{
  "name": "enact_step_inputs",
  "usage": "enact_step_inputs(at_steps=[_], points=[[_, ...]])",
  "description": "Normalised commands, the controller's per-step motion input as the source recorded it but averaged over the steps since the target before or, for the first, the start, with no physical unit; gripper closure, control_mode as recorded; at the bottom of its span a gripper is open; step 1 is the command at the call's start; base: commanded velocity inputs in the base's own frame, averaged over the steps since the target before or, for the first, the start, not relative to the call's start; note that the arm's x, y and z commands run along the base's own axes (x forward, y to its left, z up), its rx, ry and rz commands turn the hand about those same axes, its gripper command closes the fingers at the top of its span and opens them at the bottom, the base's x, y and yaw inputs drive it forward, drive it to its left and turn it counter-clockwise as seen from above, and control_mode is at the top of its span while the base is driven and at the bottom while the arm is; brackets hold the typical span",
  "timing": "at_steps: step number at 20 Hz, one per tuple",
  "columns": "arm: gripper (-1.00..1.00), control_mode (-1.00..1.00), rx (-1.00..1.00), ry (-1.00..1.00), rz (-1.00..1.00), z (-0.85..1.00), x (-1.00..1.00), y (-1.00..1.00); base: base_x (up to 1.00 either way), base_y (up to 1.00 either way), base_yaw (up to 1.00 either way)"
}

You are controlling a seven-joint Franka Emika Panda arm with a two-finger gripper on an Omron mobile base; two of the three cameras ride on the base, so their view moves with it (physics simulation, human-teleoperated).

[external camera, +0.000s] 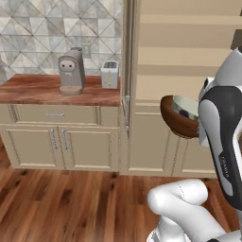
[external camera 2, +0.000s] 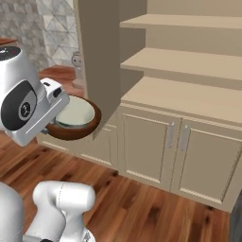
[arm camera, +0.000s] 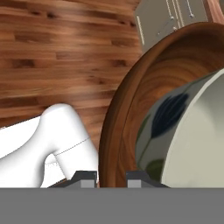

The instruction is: Pick up the bowls on the counter and stack them on top of one another in the open cabinet. Place the smaller bowl on top of the larger bowl.

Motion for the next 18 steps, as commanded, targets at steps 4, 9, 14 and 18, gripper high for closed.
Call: enact_step_inputs(at_steps=[4,9,14,18], points=[[1.0,1.0,0.0,0.0,0.0,0.0,0.0,0.0,0.0,-0.41,0.0],[1.0,1.0,0.0,0.0,0.0,0.0,0.0,0.0,0.0,-0.41,0.0],[1.0,1.0,0.0,0.0,0.0,0.0,0.0,0.0,0.0,-0.42,0.0],[1.0,1.0,0.0,0.0,0.0,0.0,0.0,0.0,0.06,-0.39,0.0]])
